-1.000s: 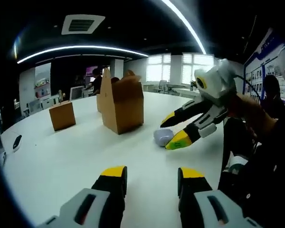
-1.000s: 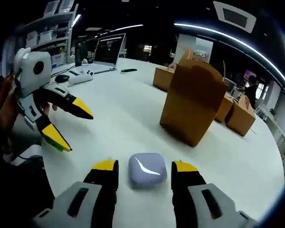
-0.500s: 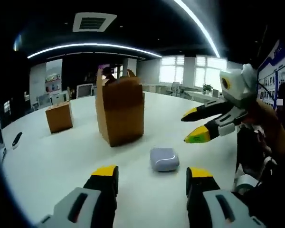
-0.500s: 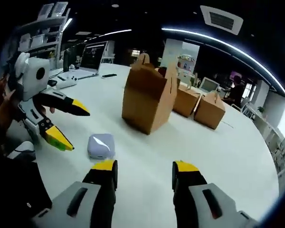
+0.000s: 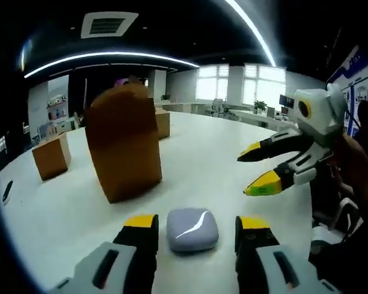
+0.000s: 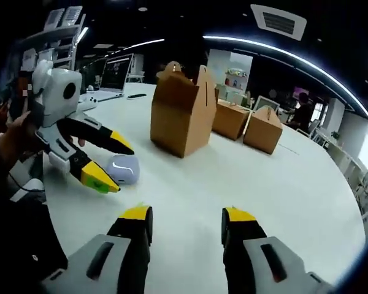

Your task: Pick up one paper box from the group, open the paper box, and remove the item inside

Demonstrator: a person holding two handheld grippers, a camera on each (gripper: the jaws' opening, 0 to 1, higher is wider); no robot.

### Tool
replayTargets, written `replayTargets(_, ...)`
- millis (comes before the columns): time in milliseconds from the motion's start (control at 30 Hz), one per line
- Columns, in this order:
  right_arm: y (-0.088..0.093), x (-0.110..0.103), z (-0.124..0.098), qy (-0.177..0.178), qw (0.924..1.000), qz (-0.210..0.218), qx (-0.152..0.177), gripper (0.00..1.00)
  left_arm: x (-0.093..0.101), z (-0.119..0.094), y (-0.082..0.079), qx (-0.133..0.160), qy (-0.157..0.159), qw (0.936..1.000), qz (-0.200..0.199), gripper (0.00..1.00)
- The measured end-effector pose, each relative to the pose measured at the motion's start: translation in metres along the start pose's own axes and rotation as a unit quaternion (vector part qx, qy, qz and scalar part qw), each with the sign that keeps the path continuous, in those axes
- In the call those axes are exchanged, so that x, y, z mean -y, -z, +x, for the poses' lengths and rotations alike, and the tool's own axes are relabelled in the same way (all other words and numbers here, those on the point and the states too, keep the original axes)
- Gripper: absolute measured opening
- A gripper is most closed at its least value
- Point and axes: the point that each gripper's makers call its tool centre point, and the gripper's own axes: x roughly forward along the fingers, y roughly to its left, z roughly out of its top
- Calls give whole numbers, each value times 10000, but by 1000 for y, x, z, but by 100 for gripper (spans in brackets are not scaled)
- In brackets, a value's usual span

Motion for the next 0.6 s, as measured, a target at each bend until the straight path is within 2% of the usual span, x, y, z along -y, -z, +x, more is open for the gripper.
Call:
replayTargets(167, -1, 1, -1, 72, 9999, 41, 128, 43, -1, 2, 0, 19, 99, 9999, 118, 37)
replayTargets(367, 4, -2, -2, -8, 9998, 98, 164, 45, 5, 1, 2, -268, 698, 9951, 639, 36)
replayTargets(467, 5, -4, -2, -54, 9997, 138, 211, 45, 12, 0, 2, -369, 1188, 9863, 1084, 36)
replayTargets(500, 6, -4, -2, -70, 9996, 157, 216, 45, 16, -1, 2, -402, 1446, 9824, 1111, 36)
replayTargets(600, 8, -5, -3, -106, 9995, 181, 215, 45, 15, -2, 3, -473, 1812, 9748, 1212, 36)
